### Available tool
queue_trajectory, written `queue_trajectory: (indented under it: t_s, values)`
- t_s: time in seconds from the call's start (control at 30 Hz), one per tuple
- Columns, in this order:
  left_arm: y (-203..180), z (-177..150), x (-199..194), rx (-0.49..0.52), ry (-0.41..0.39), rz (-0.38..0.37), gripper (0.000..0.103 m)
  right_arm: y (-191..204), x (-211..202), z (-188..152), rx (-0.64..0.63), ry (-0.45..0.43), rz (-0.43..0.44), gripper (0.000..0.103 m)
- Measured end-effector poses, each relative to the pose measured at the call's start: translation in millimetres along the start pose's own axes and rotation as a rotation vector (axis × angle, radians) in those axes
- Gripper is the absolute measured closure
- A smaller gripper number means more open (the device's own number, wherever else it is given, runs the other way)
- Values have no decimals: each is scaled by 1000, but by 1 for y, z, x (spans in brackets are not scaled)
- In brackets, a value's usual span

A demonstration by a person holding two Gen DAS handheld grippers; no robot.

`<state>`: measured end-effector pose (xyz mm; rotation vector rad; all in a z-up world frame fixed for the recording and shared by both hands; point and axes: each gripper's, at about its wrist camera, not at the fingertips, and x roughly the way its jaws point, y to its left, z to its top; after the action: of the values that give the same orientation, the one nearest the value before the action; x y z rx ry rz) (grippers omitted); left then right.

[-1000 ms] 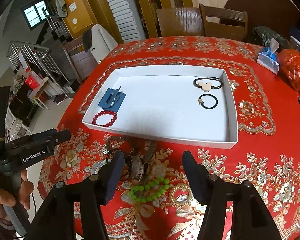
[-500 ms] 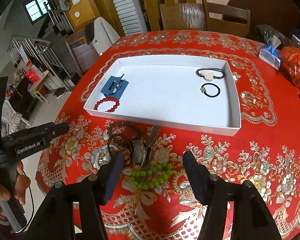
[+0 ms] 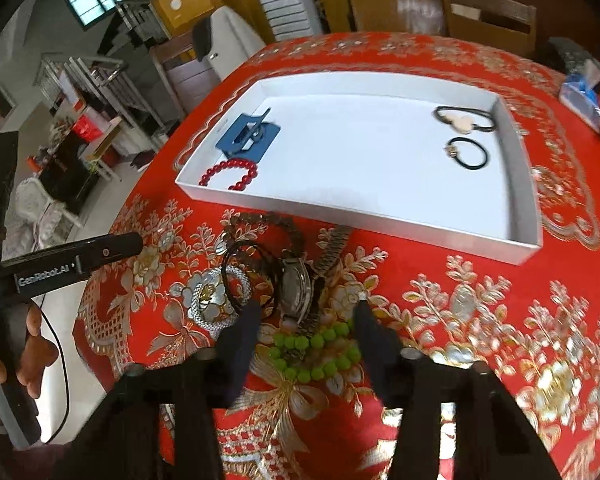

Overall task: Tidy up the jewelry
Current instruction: 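Move the right tool down toward the green bead bracelet and watch, then grasp the black braided cord with left tool while right tool grasps the silver watch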

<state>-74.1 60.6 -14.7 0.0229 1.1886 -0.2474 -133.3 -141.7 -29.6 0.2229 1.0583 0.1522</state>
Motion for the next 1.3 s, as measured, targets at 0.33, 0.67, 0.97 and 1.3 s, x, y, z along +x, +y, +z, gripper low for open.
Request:
queue_trajectory:
  t_s: [0.33, 0.67, 0.97, 1.3]
  values:
    - [6, 5, 9, -38, 30, 18, 55, -3, 27, 15, -60, 80, 83, 81]
    - [0, 9, 20, -37, 63, 18, 55, 3, 41, 24, -109, 136, 148, 82]
    - [-2, 13, 25, -46, 74, 15, 55, 10, 40, 21, -154, 177, 137, 82]
    - [-5, 15, 30, -34, 84, 17, 55, -3, 54, 18, -37, 170, 203, 82]
